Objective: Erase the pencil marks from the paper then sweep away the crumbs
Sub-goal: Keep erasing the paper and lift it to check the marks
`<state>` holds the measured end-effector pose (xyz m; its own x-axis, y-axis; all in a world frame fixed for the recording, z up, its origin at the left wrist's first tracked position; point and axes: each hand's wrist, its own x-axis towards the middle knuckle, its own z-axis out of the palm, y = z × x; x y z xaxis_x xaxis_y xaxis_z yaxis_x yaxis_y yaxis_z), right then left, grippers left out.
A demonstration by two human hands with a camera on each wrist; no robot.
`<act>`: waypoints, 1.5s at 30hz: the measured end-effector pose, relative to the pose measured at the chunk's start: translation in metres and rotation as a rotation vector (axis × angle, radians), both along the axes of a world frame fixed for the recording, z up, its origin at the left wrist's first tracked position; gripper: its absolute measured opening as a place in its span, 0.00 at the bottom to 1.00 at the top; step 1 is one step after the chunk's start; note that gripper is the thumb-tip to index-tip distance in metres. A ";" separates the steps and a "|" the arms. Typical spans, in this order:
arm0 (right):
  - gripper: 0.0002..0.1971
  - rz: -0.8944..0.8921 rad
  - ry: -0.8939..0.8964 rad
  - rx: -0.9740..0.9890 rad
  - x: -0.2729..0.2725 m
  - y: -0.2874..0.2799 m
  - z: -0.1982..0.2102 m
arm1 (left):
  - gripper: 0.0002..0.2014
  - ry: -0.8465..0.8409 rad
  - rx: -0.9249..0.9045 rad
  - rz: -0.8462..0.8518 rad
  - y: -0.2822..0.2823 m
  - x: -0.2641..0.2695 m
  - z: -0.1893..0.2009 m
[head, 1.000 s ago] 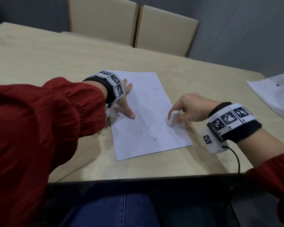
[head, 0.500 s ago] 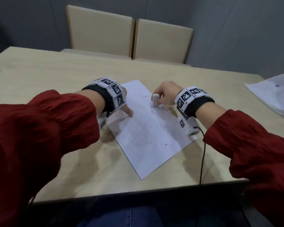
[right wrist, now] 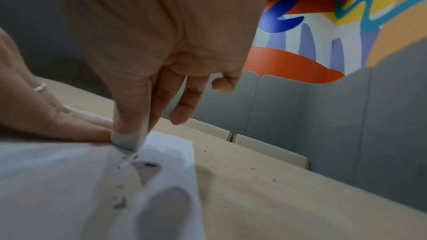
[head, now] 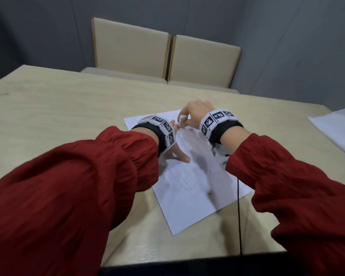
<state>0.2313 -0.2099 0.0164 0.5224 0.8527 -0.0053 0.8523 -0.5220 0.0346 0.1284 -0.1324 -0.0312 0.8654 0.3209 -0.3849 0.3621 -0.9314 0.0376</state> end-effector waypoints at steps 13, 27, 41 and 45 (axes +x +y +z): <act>0.10 0.065 0.110 -0.383 -0.026 -0.102 0.031 | 0.71 0.065 -0.021 -0.023 0.006 0.005 0.002; 0.08 0.062 0.173 -0.173 -0.027 -0.127 0.013 | 0.73 0.058 -0.042 -0.027 0.008 0.006 0.003; 0.07 0.059 0.187 0.032 -0.034 -0.108 0.002 | 0.78 0.055 -0.055 -0.027 0.002 0.004 0.004; 0.09 0.070 0.242 -0.067 -0.045 -0.145 0.003 | 0.69 0.042 -0.034 -0.027 0.001 0.001 0.008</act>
